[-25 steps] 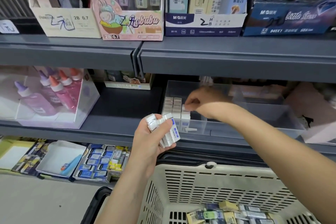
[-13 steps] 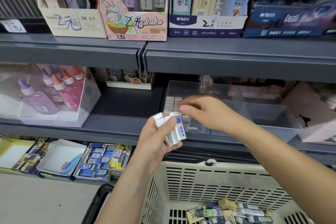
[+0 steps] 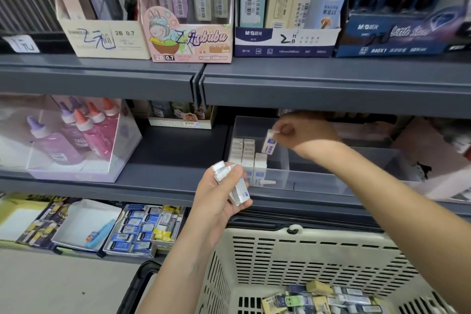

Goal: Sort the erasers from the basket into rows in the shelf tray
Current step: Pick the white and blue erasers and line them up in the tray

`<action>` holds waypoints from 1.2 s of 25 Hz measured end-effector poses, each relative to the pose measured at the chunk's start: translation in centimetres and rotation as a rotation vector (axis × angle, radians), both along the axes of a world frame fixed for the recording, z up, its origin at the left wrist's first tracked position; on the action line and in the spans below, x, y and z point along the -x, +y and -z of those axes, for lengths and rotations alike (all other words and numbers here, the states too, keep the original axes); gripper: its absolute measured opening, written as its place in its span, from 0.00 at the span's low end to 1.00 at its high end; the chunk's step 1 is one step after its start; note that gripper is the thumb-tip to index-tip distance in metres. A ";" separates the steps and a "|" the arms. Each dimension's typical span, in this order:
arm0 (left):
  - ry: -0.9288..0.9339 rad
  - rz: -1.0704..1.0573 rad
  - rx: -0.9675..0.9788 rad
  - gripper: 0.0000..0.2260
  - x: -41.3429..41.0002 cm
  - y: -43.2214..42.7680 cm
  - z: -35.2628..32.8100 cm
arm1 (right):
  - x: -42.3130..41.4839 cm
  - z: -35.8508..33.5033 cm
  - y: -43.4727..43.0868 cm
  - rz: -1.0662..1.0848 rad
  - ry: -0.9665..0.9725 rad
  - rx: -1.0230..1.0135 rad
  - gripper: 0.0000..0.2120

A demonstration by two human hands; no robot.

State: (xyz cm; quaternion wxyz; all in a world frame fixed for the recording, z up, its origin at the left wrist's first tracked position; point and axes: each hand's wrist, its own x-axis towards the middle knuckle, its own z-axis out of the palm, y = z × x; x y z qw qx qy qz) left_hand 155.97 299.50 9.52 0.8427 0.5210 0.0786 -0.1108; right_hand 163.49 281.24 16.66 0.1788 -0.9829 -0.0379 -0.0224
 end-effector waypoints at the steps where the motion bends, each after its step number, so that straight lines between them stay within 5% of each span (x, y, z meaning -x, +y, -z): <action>1: 0.002 0.001 -0.002 0.16 0.0 0.0 0.0 | 0.0 0.4 0.4 -0.023 -0.004 0.019 0.02; 7: 0.001 0.014 0.006 0.16 0.0 0.0 -0.1 | -0.5 2.6 1.4 -0.114 0.131 -0.039 0.07; 13: 0.054 0.025 0.127 0.07 -0.3 -0.3 -0.1 | 0.4 2.0 1.0 -0.123 0.052 0.010 0.11; 18: -0.018 0.139 0.080 0.09 -0.2 -0.3 0.0 | 3.7 1.1 1.5 -0.235 0.056 -0.384 0.06; 23: -0.108 0.175 -0.030 0.17 0.2 -0.5 -0.1 | 4.9 0.5 1.9 -0.188 0.113 -0.379 0.08; 26: -0.126 0.178 -0.104 0.14 0.5 -1.0 -0.5 | 4.8 0.4 1.7 -0.140 0.185 -0.395 0.07; 30: -0.028 0.071 -0.028 0.03 0.2 -1.1 -0.9 | 3.9 -0.8 0.0 -0.041 0.227 -0.701 0.04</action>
